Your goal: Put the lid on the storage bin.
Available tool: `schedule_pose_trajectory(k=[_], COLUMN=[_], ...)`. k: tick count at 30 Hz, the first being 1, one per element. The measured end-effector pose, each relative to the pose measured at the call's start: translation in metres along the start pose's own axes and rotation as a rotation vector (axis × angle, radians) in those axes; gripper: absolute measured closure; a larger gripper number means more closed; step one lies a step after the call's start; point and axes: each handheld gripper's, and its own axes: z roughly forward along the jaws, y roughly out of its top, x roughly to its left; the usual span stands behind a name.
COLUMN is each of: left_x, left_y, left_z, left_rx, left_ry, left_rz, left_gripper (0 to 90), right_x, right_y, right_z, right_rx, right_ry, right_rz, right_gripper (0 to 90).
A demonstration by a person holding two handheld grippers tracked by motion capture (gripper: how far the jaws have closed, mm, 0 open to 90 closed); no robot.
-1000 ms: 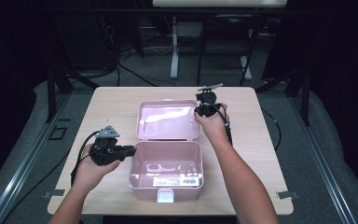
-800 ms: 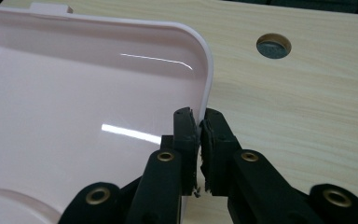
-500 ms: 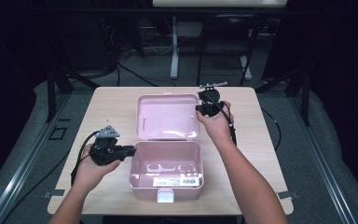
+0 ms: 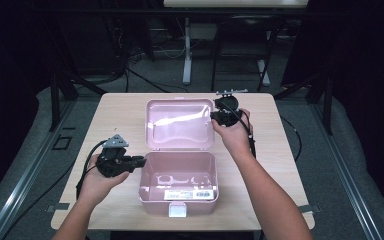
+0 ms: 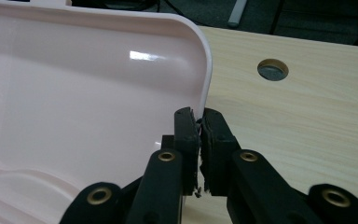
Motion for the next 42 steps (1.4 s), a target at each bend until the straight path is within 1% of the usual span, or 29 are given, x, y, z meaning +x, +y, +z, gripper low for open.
schedule_pose_trajectory(k=[1, 6, 9, 12, 24, 27, 37, 42], left_x=[0.0, 0.0, -0.001, 0.0, 0.0, 0.0, 0.0, 0.0], left_y=[0.0, 0.0, 0.0, 0.0, 0.001, 0.001, 0.001, 0.0], left_z=[0.0, 0.0, 0.001, 0.0, 0.0, 0.0, 0.0, 0.0], left_rx=[0.0, -0.001, -0.004, 0.003, 0.007, 0.009, 0.003, 0.002], left_ry=[0.0, 0.0, 0.004, -0.003, 0.0, -0.004, 0.003, 0.003], left_rz=[0.0, -0.002, -0.003, -0.002, -0.001, -0.002, -0.004, -0.005], left_gripper=[79.4, 79.5, 79.5, 79.6, 79.5, 79.5, 79.6, 79.6], right_x=[0.0, 0.001, 0.001, 0.001, 0.005, 0.006, 0.007, 0.009], right_y=[0.0, -0.002, -0.003, -0.004, -0.007, -0.007, -0.011, -0.014], right_z=[-0.001, -0.006, -0.009, -0.012, -0.026, -0.031, -0.042, -0.047], right_rx=[-0.006, -0.022, -0.031, -0.039, -0.077, -0.084, -0.106, -0.123], right_ry=[-0.001, 0.004, 0.006, 0.011, 0.015, 0.017, 0.038, 0.037], right_rz=[-0.007, -0.003, -0.009, -0.005, -0.033, -0.048, -0.051, -0.068], right_gripper=[85.7, 85.8, 85.8, 85.9, 86.1, 86.2, 86.6, 86.5])
